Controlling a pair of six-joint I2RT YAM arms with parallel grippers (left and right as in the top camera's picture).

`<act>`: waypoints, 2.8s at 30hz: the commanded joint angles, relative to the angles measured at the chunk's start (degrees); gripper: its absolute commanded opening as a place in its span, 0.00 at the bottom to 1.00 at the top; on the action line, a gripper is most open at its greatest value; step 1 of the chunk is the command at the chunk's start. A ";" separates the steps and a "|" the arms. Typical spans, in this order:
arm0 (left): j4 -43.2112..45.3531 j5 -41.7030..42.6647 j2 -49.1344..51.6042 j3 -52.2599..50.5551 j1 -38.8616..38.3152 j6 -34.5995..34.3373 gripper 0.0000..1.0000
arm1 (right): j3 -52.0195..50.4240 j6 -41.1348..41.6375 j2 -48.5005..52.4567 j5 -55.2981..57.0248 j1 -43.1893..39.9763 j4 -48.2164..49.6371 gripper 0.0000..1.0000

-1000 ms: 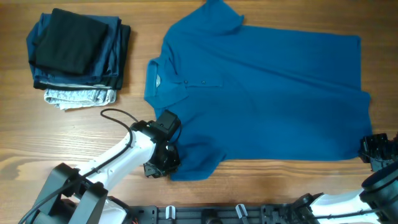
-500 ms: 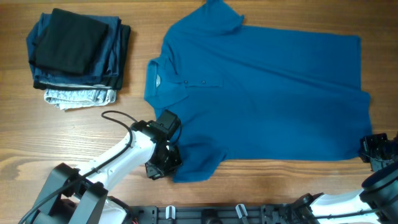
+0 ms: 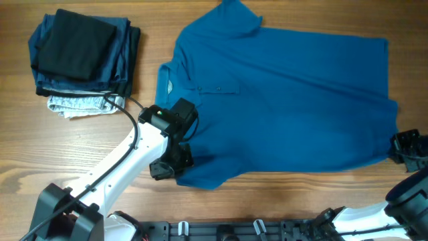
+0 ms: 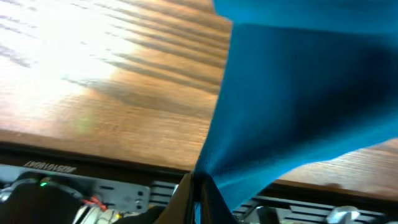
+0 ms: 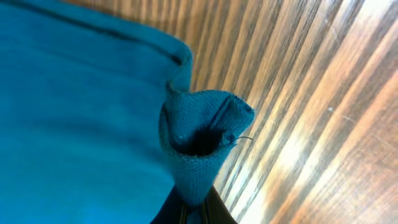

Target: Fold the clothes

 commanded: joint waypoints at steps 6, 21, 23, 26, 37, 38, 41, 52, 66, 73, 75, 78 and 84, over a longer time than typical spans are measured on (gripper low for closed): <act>-3.08 -2.69 -2.08 6.27 0.42 0.68 0.04 | 8.46 0.15 0.24 1.42 0.09 -5.27 0.04; 0.72 -2.89 -2.08 15.76 2.78 0.70 0.04 | 13.05 -1.70 0.24 -3.96 2.03 -5.35 0.05; 1.31 -2.86 -2.08 17.05 4.26 0.90 0.04 | 13.27 -1.68 0.24 -3.91 3.06 -5.01 0.04; 3.26 -2.84 -2.01 17.25 6.80 1.20 0.04 | 13.27 -1.64 0.24 -3.74 4.96 -4.07 0.04; 25.31 0.59 -1.90 17.25 13.05 1.11 0.04 | 13.25 -0.04 0.26 -2.40 9.81 0.66 0.04; 26.99 0.57 -1.90 17.25 13.03 1.62 0.04 | 13.20 -0.04 0.26 -2.25 9.97 1.18 0.04; 29.62 -0.37 -1.27 17.25 12.98 4.42 0.04 | 12.48 -0.11 0.26 -1.55 10.91 3.58 0.04; 39.17 -4.22 7.82 17.25 12.98 13.27 0.04 | 11.67 -0.22 3.89 -0.59 13.86 14.23 0.04; 46.34 -7.85 11.54 17.27 12.98 17.44 0.04 | 11.67 -1.44 8.26 -0.11 15.63 24.30 0.04; 46.64 -11.19 11.58 17.25 12.98 17.42 0.04 | 11.67 -1.70 9.16 0.22 18.05 26.12 0.04; 47.21 -11.19 12.28 17.25 12.87 17.40 0.04 | 11.67 -1.73 10.75 0.83 18.82 26.36 0.04; 49.64 -11.19 14.45 17.25 12.24 17.40 0.04 | 11.67 -1.68 12.92 0.83 19.23 27.30 0.04; 55.19 -11.23 20.04 17.25 12.13 17.18 0.04 | 11.67 -1.75 15.37 1.70 19.21 28.74 0.04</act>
